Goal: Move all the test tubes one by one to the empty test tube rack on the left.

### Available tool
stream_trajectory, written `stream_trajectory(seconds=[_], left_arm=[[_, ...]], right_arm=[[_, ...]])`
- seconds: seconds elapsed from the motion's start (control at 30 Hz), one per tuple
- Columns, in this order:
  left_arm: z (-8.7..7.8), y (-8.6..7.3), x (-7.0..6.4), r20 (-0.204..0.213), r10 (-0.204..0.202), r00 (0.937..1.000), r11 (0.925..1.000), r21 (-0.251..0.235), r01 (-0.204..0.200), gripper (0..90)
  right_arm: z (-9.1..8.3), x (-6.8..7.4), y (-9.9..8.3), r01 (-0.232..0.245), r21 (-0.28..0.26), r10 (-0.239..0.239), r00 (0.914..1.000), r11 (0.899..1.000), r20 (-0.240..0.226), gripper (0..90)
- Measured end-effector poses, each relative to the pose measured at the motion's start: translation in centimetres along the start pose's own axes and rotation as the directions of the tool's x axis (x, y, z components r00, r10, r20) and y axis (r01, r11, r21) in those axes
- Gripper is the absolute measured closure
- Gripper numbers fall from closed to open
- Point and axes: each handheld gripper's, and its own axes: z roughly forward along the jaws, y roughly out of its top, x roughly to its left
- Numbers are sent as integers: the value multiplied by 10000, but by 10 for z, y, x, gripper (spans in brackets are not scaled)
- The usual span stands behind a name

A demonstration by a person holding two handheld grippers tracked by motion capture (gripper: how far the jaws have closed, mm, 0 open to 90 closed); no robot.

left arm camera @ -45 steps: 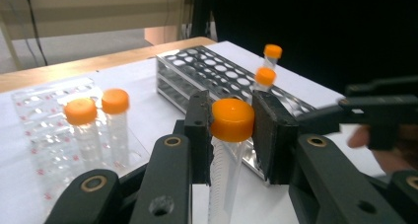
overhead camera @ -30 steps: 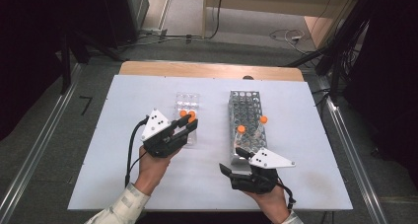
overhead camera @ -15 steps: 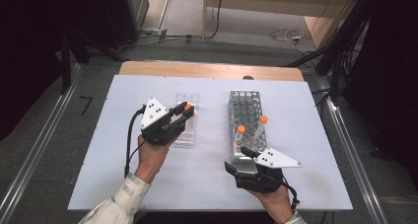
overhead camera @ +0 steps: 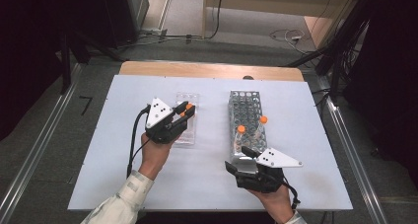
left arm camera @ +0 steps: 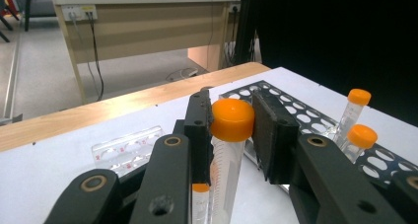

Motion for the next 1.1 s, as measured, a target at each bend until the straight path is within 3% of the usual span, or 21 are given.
stream_trajectory(seconds=[0.67,1.1], left_arm=[[11,-25,0,-191,173,9997,9991,390,-165,696],[7,-28,-1,-53,61,10000,9993,356,-59,640]], right_arm=[[0,0,-1,12,26,-12,10000,10000,11,255],[1,0,-1,-18,20,18,10000,10000,19,255]])
